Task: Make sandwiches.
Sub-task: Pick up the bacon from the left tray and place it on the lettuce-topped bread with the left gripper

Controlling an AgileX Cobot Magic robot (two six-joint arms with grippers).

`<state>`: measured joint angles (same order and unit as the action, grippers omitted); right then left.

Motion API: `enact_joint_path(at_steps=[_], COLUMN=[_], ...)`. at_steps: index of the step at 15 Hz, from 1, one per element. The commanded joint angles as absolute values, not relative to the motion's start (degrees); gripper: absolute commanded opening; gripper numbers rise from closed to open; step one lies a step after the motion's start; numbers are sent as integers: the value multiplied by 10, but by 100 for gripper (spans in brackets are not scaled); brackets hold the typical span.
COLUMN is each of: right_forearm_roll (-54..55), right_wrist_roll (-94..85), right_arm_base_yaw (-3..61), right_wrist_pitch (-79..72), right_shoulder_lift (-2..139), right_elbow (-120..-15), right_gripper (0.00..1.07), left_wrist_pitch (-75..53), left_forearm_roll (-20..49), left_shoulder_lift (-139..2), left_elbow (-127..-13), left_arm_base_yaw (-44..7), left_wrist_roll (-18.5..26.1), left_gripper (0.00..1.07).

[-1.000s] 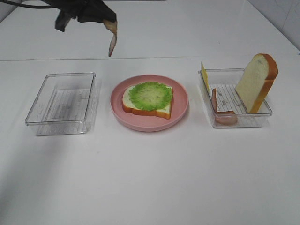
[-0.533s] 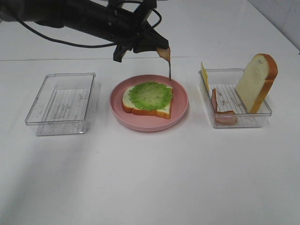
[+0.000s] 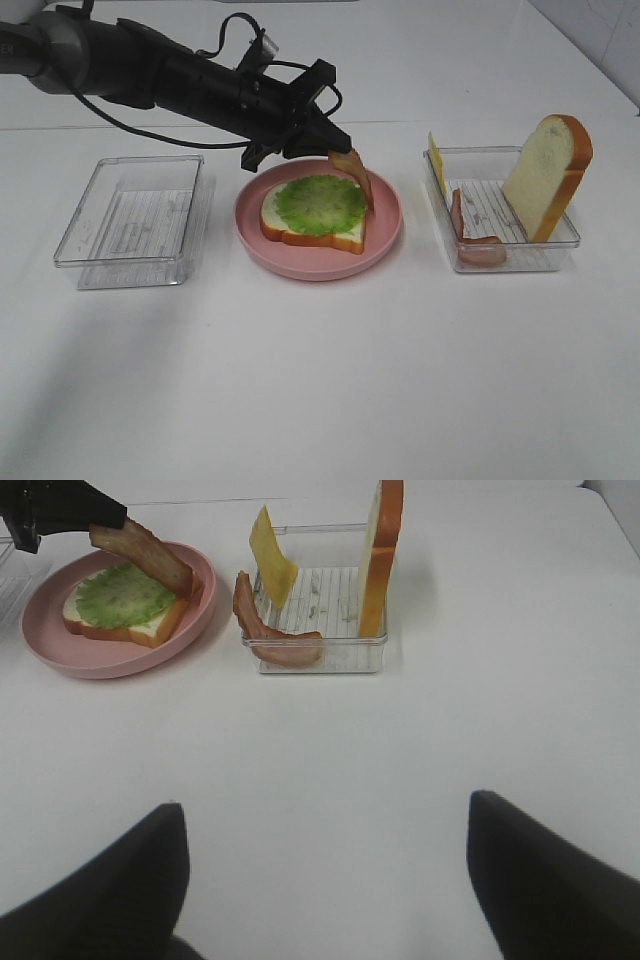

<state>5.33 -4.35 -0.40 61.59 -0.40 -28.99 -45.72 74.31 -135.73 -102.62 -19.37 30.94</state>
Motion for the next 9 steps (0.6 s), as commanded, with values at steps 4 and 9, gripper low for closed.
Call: enact_joint_path(at_steps=[4, 9], right_forearm_roll=[58, 58], right_wrist_roll=[-48, -48], right_arm_base_yaw=[-6, -6], right_wrist_pitch=[609, 609], right_shoulder_lift=[-11, -11], right_elbow=[-289, -289], right_gripper=[73, 73], left_wrist_pitch=[-464, -456], left_forearm_roll=[675, 613], left_shoulder_lift=[-1356, -1356], left_elbow=[-1030, -1030], left_arm_base_yaw=[-177, -175], left_wrist_roll=[301, 273], left_gripper=[0, 31])
